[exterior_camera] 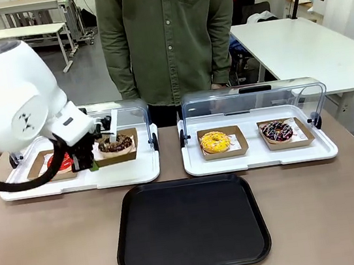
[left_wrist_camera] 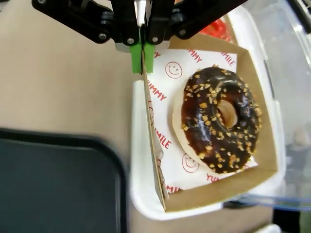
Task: Move the second donut from the left to the tray.
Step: Pick up the Paper togo box containing the Donut indicated by the person and place it on the Handle tray.
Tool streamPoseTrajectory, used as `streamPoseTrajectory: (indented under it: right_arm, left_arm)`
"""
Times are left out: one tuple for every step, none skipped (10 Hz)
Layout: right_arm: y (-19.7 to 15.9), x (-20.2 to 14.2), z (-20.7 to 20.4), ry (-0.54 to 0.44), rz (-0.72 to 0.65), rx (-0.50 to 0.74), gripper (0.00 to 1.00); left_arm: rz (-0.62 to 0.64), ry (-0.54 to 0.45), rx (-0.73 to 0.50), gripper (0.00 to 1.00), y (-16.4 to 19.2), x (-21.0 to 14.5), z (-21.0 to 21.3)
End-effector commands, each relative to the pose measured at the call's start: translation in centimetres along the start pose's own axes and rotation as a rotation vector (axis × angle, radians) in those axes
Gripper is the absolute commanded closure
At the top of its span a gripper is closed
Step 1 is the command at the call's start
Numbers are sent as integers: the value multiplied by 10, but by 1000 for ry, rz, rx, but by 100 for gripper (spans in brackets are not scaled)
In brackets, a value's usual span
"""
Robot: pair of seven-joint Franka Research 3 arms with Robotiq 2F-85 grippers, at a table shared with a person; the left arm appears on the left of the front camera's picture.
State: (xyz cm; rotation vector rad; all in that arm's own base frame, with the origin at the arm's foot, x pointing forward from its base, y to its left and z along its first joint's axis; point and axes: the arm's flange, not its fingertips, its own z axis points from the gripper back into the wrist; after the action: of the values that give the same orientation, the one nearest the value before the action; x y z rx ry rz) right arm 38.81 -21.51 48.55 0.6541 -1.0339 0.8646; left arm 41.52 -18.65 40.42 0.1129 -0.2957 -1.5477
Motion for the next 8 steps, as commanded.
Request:
streamPoseTrajectory:
  right_arm:
    - [0,2,0,-8,5,1,0]
    - [0,2,0,-8,5,1,0]
    - [0,2,0,-8,5,1,0]
    - [0,2,0,-8,5,1,0]
    - [0,2,0,-8,5,1,0]
    - [0,2,0,-8,5,1,0]
    - [0,2,0,-8,5,1,0]
    - [0,2,0,-8,5,1,0]
  left_arm:
    - [53,-10,53,98,-44,14,6]
    - [72,-2,77,98,-70,28,9]
    - [75,-19,77,98,-85,41,9]
    - [75,-24,73,98,-97,54,9]
    - [68,-39,66,98,-106,67,6]
    - [60,-38,51,98,-114,84,3]
    - [41,-22,41,98,-120,100,-3]
    - [16,-14,40,98,-131,117,-11]
